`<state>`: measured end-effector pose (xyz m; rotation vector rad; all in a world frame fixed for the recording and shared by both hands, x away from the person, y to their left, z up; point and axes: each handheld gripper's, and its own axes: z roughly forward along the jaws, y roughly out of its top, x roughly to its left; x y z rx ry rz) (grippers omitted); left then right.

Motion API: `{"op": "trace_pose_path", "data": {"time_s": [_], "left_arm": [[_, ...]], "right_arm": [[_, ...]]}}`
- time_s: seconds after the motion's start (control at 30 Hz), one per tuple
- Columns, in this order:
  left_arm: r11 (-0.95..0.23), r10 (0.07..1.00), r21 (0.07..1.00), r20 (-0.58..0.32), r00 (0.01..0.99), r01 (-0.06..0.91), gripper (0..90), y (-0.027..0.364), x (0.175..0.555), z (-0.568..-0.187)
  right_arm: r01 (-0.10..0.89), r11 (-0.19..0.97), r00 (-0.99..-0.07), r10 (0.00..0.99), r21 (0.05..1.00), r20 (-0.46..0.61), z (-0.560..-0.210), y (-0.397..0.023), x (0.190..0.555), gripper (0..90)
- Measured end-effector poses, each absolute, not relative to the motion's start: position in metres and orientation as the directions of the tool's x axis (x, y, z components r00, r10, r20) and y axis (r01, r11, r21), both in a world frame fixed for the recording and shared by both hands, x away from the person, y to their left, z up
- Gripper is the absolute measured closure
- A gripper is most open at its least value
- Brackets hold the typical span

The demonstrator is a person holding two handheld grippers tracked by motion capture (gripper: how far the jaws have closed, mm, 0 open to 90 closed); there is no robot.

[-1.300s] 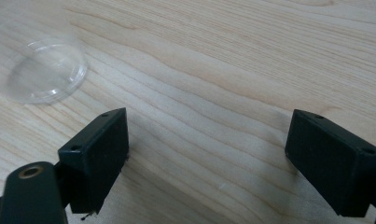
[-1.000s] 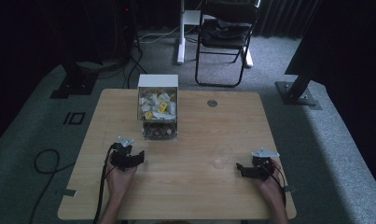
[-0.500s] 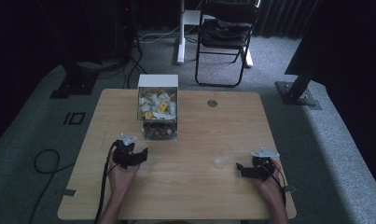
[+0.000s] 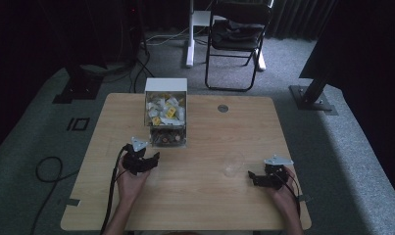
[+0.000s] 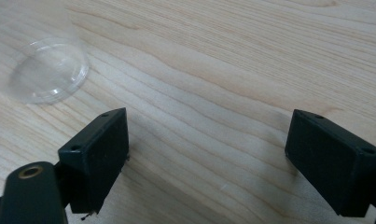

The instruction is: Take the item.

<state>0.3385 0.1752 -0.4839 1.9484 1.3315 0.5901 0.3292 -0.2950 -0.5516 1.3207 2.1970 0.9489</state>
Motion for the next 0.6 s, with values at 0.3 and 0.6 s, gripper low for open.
{"op": "trace_pose_path", "data": {"time_s": [0.3, 0.6], "left_arm": [[-0.245, 0.917, 0.767, -0.015, 0.398, 0.593, 45.8, 0.168, 0.341, -0.479], [-0.255, 0.910, 0.775, -0.009, 0.414, 0.578, 46.3, 0.160, 0.346, -0.472]], "right_arm": [[0.607, 0.321, -0.470, 0.882, 0.727, 0.003, -0.552, -0.295, 0.329, 13.3], [0.607, 0.321, -0.470, 0.882, 0.727, 0.003, -0.552, -0.295, 0.329, 13.3]]}}
